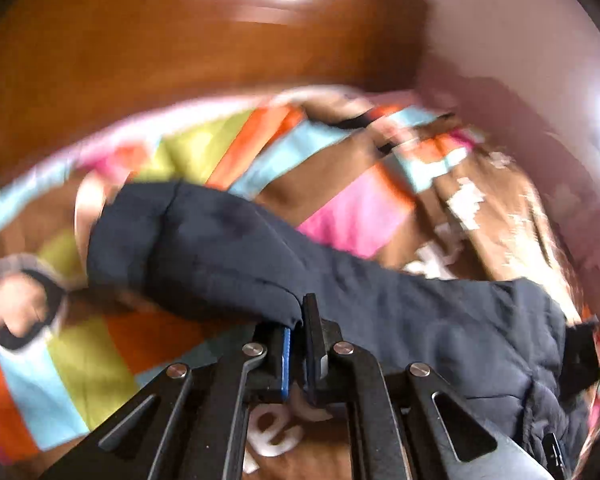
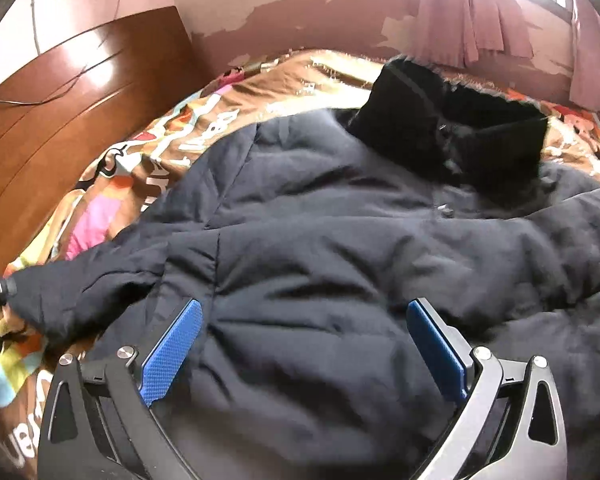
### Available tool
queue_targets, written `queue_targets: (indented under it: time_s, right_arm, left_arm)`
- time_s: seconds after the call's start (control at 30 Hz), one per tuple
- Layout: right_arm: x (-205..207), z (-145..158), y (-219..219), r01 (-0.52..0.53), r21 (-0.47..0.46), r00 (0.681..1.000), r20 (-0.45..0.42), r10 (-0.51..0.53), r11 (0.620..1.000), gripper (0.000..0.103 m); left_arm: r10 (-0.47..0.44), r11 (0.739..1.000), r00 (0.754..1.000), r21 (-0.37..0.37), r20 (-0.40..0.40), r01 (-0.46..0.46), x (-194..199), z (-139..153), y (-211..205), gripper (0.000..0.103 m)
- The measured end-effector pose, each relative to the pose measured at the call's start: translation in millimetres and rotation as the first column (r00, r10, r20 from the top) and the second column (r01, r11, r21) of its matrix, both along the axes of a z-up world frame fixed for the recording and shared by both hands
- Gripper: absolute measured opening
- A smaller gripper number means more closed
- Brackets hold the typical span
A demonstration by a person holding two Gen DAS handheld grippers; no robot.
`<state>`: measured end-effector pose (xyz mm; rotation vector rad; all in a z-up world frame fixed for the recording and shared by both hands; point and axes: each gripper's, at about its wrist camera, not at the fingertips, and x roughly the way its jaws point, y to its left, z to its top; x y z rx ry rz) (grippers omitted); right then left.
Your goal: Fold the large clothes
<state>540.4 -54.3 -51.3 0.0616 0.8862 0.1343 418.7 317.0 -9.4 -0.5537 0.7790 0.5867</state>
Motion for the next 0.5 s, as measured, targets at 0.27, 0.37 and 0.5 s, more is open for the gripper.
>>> queue_targets:
  time_s: [0.27,0.37,0.5]
  right_arm:
    - [-42.8,34.4,-74.9,0.074,-0.041,0.997,-0.001,-0.074,0.996,0.101]
    - [-58.8,48.5,-110.4,0.119,-0.021,0.993,0.012,-0.119,0.993,0.101]
    - [-73.9,63.8,-153.1,0.177,-0.028,0.984,0.037,-0.176,0.984,0.101]
  left_arm:
    - [-0.372,0.914,0.921,0.218,0.117,0.342,36.6,111.0,-108.8,0.005]
    - [-0.493,0.853,0.86,0.268,0.135,0.447,49.5,137.4,-156.3,0.005]
    - [-0.613,0.778,0.778,0.276,0.136,0.564,62.7,151.5,-211.6,0.005]
